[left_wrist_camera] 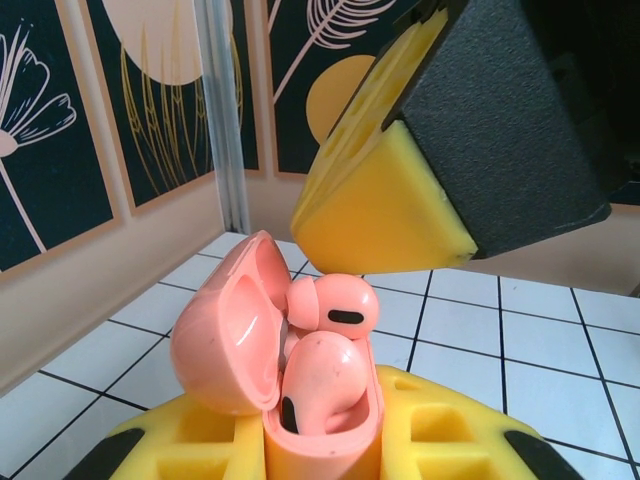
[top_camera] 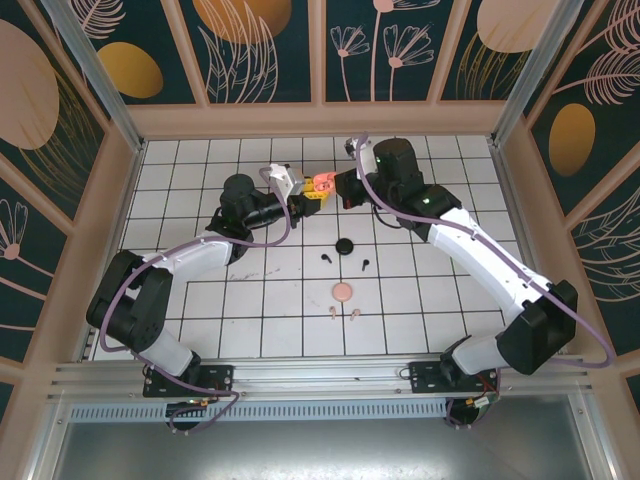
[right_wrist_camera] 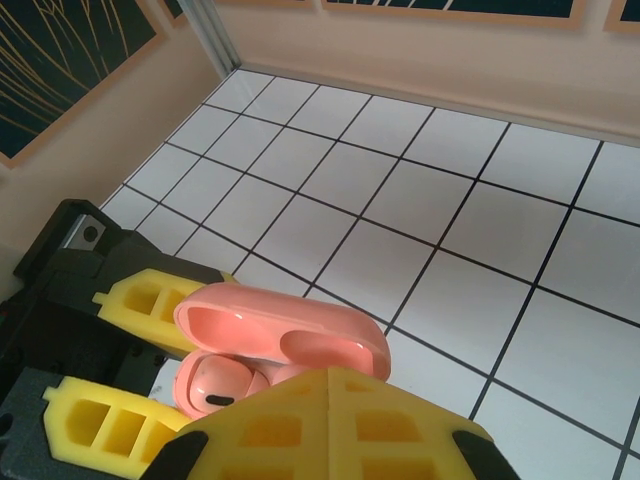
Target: Insert the wireless bluetooth earbuds into the charging case
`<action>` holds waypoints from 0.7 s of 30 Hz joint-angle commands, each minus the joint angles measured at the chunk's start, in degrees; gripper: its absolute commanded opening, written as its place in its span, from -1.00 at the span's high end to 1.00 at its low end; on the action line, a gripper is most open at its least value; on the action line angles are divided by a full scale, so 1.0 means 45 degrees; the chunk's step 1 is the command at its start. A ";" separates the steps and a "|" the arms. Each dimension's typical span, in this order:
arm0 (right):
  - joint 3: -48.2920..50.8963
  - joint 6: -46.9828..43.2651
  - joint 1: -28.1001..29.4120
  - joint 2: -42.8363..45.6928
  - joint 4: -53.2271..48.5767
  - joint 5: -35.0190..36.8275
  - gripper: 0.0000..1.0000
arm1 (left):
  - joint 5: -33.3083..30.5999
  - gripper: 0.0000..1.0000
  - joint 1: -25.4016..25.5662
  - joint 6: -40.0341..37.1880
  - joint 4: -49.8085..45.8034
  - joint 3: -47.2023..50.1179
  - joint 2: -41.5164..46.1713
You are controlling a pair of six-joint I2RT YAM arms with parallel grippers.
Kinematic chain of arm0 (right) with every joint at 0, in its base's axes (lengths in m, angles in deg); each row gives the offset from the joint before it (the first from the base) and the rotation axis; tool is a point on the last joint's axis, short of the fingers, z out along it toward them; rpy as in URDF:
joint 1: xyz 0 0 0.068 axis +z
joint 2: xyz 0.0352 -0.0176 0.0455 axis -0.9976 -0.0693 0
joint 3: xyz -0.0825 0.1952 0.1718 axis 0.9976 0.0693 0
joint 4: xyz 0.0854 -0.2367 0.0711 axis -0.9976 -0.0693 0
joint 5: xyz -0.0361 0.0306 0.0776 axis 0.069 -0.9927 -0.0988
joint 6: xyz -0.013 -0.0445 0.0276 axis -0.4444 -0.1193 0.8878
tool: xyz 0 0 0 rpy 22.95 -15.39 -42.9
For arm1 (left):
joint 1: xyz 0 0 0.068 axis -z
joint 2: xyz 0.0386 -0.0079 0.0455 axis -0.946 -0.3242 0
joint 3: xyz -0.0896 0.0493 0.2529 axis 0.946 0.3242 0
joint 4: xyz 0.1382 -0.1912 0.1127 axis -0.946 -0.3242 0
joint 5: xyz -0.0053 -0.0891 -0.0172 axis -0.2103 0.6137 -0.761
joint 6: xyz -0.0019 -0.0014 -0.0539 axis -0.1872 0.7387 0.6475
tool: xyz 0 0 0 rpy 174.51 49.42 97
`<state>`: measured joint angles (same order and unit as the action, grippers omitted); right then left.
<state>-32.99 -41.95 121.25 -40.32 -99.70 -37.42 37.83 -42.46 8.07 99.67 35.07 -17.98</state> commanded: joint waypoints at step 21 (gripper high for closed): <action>-0.0343 -0.0721 -0.0796 0.0009 -0.0937 -0.0373 1.00 | 0.0252 1.00 0.0063 0.0118 0.0574 -0.0240 -0.0048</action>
<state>-34.89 -45.36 117.97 -42.25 -103.41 -38.95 37.96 -42.44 8.24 99.74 35.07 -18.46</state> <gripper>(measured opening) 0.048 0.227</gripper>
